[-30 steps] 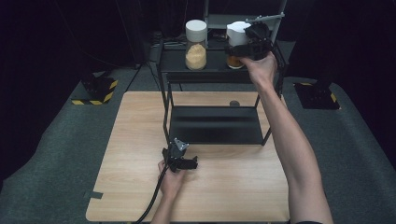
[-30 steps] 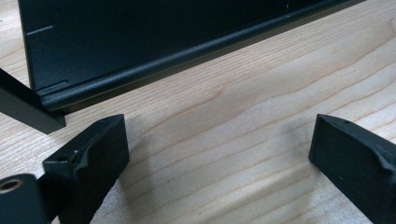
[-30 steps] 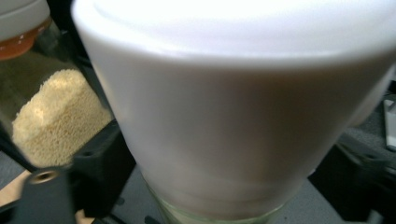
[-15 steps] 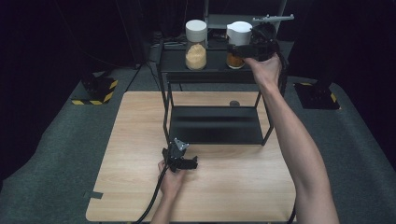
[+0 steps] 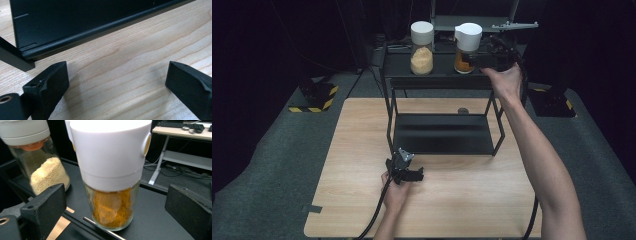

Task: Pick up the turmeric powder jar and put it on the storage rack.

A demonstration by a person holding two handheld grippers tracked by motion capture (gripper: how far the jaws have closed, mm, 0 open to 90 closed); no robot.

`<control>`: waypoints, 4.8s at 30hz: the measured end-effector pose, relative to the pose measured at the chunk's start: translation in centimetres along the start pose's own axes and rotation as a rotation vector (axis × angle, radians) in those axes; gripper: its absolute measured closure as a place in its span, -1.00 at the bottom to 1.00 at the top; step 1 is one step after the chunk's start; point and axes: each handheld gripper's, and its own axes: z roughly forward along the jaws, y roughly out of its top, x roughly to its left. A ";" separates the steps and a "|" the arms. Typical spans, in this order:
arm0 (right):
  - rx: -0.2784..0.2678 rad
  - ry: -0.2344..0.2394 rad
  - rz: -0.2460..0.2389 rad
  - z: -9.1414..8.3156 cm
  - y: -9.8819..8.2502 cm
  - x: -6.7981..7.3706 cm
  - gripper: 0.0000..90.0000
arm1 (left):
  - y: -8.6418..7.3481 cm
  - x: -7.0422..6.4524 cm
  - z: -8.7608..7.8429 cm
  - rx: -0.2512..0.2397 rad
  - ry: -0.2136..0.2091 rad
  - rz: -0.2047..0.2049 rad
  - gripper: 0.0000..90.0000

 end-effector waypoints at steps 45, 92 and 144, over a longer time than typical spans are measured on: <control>0.007 0.036 -0.014 -4.7 -3.4 -2.8 -0.87 | 0.0 0.0 0.0 -0.001 -0.001 -0.002 -0.89; 0.017 0.052 -0.007 -8.2 -9.2 -4.9 -0.84 | 0.0 0.0 0.0 -0.001 -0.002 -0.003 -0.89; 0.064 0.057 0.055 -6.9 -18.0 -5.1 -0.84 | 0.0 0.0 0.0 -0.002 -0.002 -0.003 -0.89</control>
